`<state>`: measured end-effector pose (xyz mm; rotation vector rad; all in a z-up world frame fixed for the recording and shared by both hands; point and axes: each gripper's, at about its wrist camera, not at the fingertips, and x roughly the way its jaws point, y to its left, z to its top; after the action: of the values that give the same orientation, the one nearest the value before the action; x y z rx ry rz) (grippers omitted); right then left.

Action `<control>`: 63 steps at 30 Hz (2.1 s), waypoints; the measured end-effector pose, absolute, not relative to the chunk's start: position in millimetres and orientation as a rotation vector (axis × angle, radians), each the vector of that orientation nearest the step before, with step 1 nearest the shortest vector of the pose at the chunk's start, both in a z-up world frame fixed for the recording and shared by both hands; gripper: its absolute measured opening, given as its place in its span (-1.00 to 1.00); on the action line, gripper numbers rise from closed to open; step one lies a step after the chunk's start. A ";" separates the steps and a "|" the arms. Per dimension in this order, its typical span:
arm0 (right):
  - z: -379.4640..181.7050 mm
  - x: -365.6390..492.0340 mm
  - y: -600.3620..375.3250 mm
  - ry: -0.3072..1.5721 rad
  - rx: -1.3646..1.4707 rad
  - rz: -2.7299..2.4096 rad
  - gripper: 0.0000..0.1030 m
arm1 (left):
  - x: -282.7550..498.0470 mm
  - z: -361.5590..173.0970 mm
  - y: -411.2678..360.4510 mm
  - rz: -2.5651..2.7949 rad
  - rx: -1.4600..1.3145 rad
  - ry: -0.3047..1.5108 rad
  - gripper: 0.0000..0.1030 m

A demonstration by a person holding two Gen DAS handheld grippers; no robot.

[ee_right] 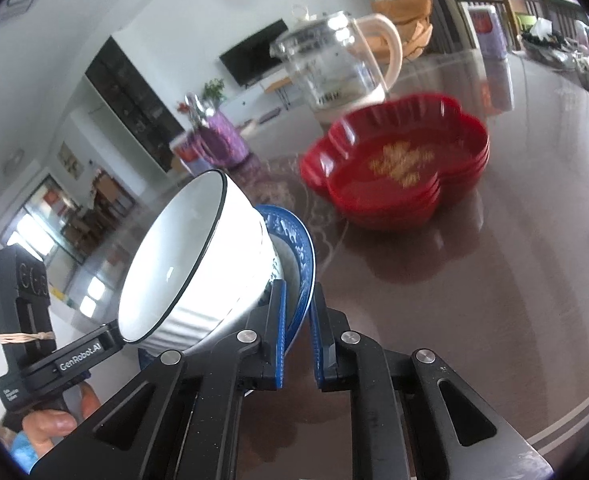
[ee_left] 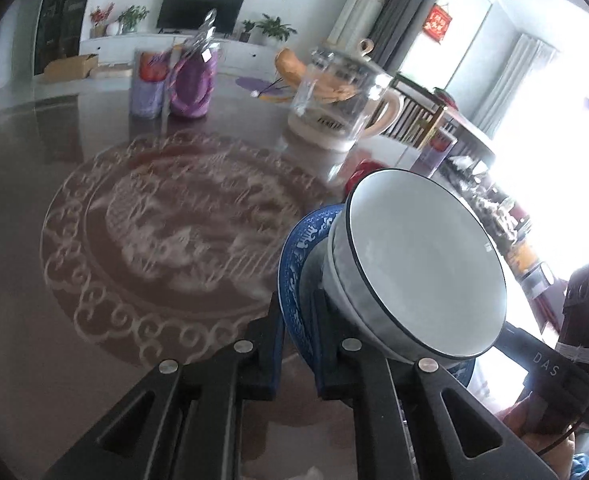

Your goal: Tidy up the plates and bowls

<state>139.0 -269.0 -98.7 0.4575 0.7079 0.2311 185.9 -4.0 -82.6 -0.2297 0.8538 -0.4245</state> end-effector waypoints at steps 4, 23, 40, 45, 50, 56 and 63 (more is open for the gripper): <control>-73.2 154.5 -296.9 0.652 0.473 0.212 -0.76 | 217.7 -61.4 -31.8 -0.469 -0.228 0.831 -0.79; -112.5 248.6 -373.8 0.695 0.350 0.050 -0.73 | 324.4 -107.9 -138.3 -0.472 -0.110 0.851 -0.78; -70.4 127.5 -339.7 0.585 0.233 -0.161 0.43 | 208.7 -48.4 -95.6 -0.301 0.042 0.668 0.92; -101.1 101.3 -333.4 0.681 0.251 -0.217 0.43 | 177.0 -68.2 -98.0 -0.279 0.078 0.731 0.92; -123.6 97.5 -332.7 0.782 0.250 -0.241 0.43 | 170.2 -100.2 -104.9 -0.244 0.119 0.812 0.92; -141.7 97.1 -325.2 0.859 0.206 -0.273 0.43 | 184.2 -143.7 -106.7 -0.277 0.141 0.914 0.92; -149.8 102.5 -319.5 0.890 0.186 -0.279 0.50 | 192.6 -158.3 -101.9 -0.293 0.086 0.955 0.94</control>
<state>102.5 -319.5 -149.8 0.1856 0.8896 -0.2794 192.6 -101.9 -158.3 0.0856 0.9548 -0.2933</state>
